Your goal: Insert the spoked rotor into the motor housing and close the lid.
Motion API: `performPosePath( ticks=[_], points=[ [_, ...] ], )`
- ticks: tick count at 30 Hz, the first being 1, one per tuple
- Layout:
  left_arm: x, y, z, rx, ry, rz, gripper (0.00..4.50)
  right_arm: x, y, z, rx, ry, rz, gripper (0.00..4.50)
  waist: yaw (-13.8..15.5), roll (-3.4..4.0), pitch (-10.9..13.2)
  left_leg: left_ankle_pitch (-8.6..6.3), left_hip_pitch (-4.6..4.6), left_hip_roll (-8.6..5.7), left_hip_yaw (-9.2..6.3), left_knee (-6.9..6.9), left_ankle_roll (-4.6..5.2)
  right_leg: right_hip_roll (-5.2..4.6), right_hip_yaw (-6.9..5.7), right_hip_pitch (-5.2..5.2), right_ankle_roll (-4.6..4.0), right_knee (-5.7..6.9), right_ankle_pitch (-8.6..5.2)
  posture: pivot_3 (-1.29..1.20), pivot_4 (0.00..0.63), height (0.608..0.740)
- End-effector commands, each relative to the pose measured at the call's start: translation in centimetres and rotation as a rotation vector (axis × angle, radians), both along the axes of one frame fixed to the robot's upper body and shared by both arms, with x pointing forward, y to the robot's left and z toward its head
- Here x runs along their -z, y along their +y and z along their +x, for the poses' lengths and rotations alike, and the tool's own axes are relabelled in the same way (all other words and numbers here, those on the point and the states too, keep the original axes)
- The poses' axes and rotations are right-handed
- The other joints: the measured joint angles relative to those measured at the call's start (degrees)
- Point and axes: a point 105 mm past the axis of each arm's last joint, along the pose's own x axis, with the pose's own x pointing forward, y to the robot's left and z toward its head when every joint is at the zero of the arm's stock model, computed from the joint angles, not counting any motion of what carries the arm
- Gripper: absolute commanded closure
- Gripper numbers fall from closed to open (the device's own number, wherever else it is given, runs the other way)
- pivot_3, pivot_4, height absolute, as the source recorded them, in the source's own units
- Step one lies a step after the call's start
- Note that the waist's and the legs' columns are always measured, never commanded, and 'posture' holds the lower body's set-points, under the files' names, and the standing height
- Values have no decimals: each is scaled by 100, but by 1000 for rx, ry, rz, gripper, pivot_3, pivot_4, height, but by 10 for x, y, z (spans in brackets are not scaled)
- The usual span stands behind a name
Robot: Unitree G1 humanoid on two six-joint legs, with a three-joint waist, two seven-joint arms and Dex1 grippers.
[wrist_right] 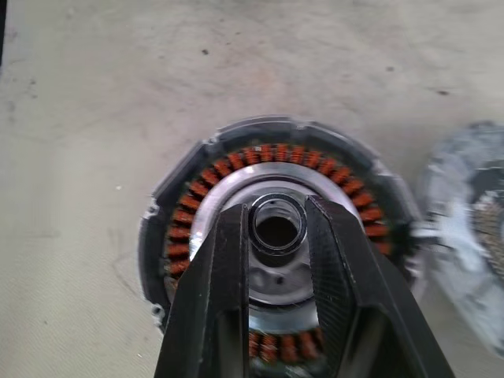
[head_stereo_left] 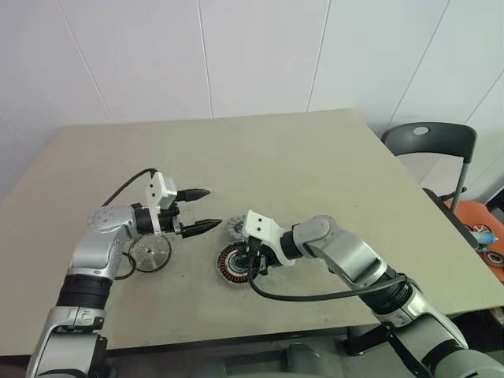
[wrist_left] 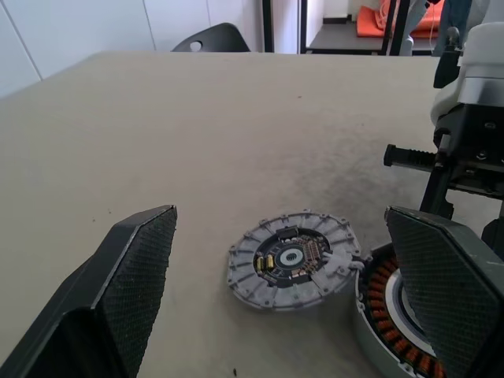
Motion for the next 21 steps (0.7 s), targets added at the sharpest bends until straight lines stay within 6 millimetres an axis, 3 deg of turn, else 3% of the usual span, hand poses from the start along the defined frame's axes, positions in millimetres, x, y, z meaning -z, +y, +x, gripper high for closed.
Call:
performPosePath(
  ticks=[1,21],
  points=[
    [-17,2,-2,12,-57,7,0,-4,2,0,-8,-17,13,3813,1,0,0,0,0,0,0,0,0,0,0,0,0,0,0,0,0,740],
    [-3,16,0,-4,-45,15,0,5,-5,0,-5,-12,-24,3813,0,0,0,0,2,0,0,0,0,0,0,1,0,2,0,0,0,740]
  ],
)
